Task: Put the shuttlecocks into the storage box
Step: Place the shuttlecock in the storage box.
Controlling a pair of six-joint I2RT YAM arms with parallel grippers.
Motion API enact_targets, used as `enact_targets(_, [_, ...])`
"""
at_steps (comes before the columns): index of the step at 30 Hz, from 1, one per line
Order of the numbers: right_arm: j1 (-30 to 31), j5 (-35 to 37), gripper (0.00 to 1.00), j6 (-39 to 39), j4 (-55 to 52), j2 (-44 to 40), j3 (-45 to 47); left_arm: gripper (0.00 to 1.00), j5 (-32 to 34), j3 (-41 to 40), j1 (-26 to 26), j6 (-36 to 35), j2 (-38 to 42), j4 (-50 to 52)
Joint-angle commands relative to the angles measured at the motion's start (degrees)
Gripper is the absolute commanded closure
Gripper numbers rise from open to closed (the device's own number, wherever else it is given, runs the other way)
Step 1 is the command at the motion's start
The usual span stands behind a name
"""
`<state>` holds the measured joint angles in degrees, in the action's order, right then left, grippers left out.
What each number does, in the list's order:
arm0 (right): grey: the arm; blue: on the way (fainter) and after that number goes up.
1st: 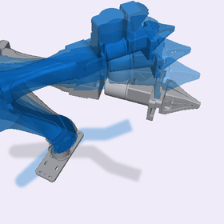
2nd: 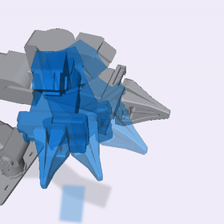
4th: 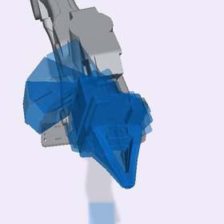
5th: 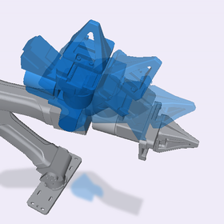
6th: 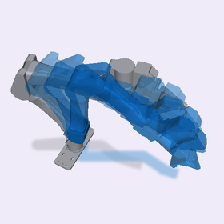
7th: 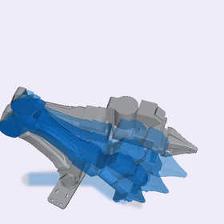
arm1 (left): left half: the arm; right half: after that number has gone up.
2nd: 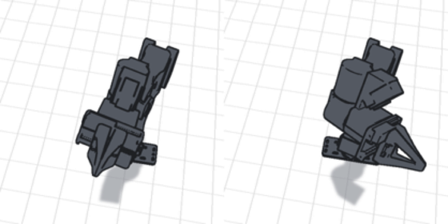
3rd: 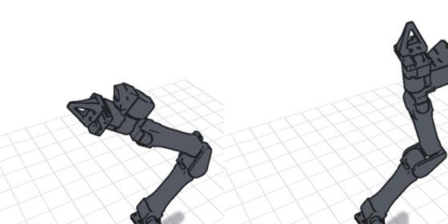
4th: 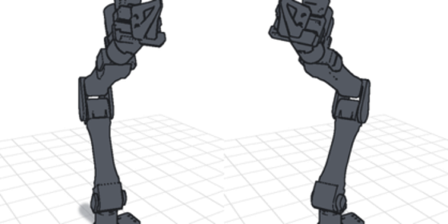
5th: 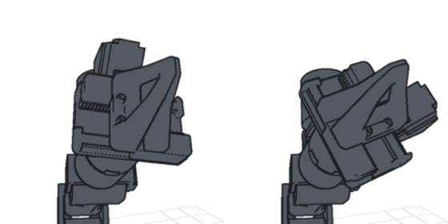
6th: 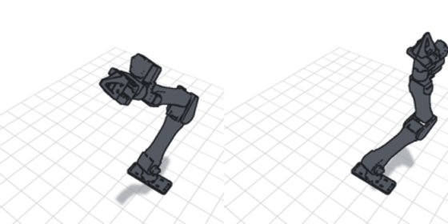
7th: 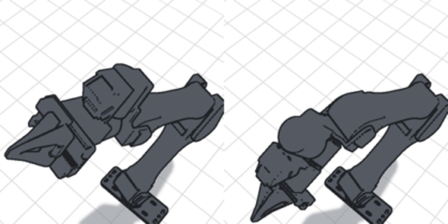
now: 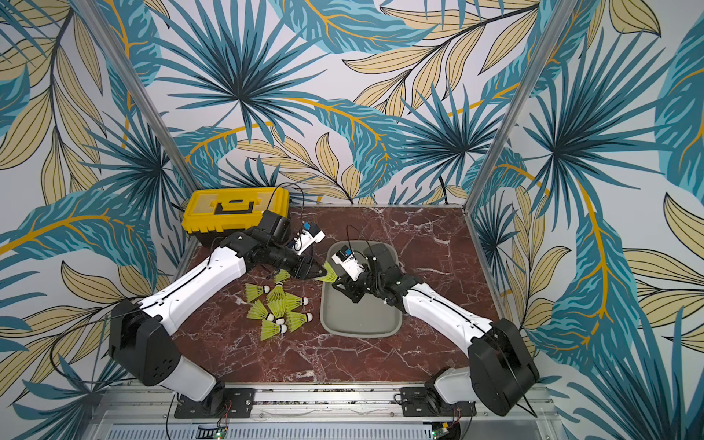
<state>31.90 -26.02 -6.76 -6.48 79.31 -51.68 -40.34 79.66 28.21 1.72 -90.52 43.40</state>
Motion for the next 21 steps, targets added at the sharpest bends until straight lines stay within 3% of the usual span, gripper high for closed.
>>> enact_targets(1, [0.35, -0.47, 0.85, -1.15, -1.34, -0.38, -0.79, 0.78, -1.37, 2.43, 0.22, -0.73, -0.36, 0.46])
enact_targets(7, [0.38, 2.14, 0.84, -0.56, -1.13, -0.46, -0.64, 1.0, -2.23, 1.79, 0.2, 1.56, -0.19, -0.99])
enact_targets(13, [0.41, 6.85, 0.7, 1.46, 2.34, -2.3, 2.01, 1.0, -3.77, -2.93, 0.22, 12.81, 1.1, -12.33])
enact_targets(15, [0.39, 8.35, 0.6, 2.07, 3.79, -3.45, 3.31, 1.0, -3.02, -5.19, 0.18, 17.35, 1.87, -17.79])
enact_targets(21, [0.42, 15.41, 0.48, 4.04, 7.69, -9.25, 8.97, 1.0, 0.35, -9.99, 0.22, 27.72, 2.29, -30.14])
